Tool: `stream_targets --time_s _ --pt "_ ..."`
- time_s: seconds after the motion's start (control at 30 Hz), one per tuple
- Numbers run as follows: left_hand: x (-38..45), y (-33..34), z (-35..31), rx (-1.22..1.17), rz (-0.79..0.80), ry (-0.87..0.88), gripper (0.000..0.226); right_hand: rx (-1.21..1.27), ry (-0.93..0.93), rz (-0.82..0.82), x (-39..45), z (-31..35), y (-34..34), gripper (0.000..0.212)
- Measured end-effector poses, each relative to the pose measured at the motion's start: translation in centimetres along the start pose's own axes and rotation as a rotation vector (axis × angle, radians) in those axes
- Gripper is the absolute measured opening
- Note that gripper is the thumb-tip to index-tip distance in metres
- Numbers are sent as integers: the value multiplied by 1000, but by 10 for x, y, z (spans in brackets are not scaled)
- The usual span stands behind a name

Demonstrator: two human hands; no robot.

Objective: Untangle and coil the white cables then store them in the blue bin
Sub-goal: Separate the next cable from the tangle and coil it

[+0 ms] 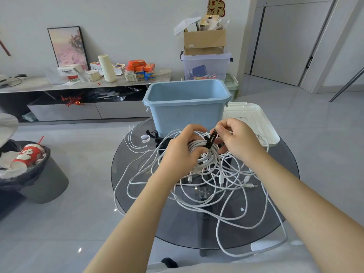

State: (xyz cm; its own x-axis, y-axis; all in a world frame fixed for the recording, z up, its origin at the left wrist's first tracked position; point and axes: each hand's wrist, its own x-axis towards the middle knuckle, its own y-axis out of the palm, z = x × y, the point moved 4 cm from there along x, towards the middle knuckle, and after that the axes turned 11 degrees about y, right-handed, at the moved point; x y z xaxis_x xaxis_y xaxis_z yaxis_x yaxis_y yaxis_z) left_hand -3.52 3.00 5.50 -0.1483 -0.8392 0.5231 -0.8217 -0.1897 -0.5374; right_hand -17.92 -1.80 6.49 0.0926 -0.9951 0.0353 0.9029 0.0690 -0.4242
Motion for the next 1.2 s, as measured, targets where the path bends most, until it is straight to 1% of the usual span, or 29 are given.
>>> stream_targets --time_s 0.13,0.23,0.3,0.43,0.53,0.63,0.73,0.8,0.9,0.97,1.03,1.1,1.2 --pt "0 -2 -1 -21 -1 -16 39 -26 -72 -67 -1 3 0 20" --pt "-1 -4 -6 -21 7 20 42 -65 -76 -73 4 1 3 15" --pt "-2 -3 -9 -10 15 42 45 -38 -22 -13 6 -2 6 10" --pt "-5 -3 -9 -18 -4 78 39 180 161 190 7 -12 11 7" --pt "-5 -4 -10 -56 -39 94 35 341 235 299 8 -14 13 7" --pt "-5 -5 -10 -75 -61 85 36 423 251 325 8 -13 14 12" --pt "-6 -5 -10 -76 -86 90 36 481 220 307 6 -11 13 6" --pt "-6 -7 -7 -67 -136 94 40 449 190 278 7 -10 11 8" --pt "-5 -12 -2 -53 -232 100 40 227 176 255 4 -8 9 21" --pt "-5 -14 -1 -30 -281 123 38 148 182 259 1 -7 10 24" --pt "-6 -15 -1 12 -313 159 37 168 199 309 -3 -6 13 24" --pt "-6 -16 -3 47 -326 184 38 240 192 373 -6 -5 16 24" --pt "-6 -15 -5 93 -318 213 35 331 104 409 -6 -5 17 18"
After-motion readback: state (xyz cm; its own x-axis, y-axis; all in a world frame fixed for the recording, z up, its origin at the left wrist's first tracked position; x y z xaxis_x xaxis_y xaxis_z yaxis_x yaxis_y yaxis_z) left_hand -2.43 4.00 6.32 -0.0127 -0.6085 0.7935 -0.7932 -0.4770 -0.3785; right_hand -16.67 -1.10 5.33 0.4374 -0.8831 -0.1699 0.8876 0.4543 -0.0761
